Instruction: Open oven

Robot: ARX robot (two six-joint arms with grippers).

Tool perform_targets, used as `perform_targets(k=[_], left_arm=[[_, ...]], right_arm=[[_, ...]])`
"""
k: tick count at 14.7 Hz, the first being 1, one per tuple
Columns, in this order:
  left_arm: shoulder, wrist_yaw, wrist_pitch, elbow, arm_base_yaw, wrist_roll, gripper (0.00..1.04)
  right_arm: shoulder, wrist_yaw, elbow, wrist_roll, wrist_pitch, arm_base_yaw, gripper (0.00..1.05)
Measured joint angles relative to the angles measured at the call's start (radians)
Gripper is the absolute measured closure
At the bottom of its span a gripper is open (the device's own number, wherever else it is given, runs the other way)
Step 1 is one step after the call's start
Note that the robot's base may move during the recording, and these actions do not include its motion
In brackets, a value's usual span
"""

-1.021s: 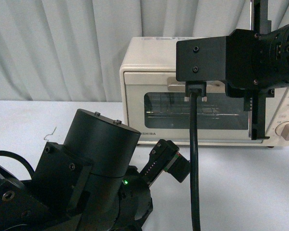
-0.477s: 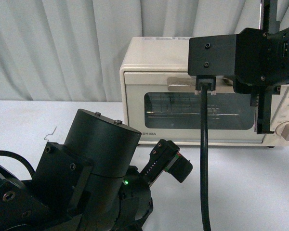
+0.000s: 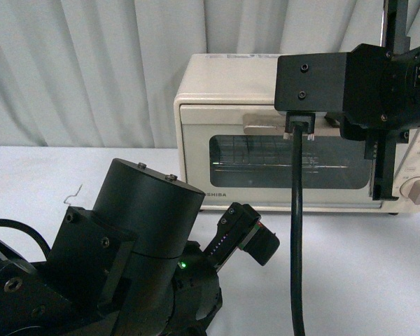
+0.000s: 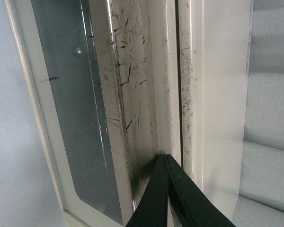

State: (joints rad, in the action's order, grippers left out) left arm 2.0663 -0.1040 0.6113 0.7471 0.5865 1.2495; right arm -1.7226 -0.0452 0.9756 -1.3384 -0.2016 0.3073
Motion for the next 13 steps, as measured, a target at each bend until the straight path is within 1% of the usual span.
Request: perform_targets(k=[4,8,9,13], left_arm=[[0.000,0.000,0.000,0.000,0.000,0.000,0.07],[0.000,0.000,0.000,0.000,0.000,0.000,0.07],[0.000,0.001,0.000,0.000,0.000,0.000,0.07],[0.000,0.002,-0.001,0.000,0.000,0.000,0.07]], right_arm=[[0.025,0.010,-0.010,0.032,0.055,0.002,1.03],[0.065,0.027,-0.026,0.113,0.148,0.014,1.03],[0.097,0.034,-0.034,0.128,0.245,0.021,1.03],[0.132,0.069,-0.042,0.174,0.394,0.041,1.03]])
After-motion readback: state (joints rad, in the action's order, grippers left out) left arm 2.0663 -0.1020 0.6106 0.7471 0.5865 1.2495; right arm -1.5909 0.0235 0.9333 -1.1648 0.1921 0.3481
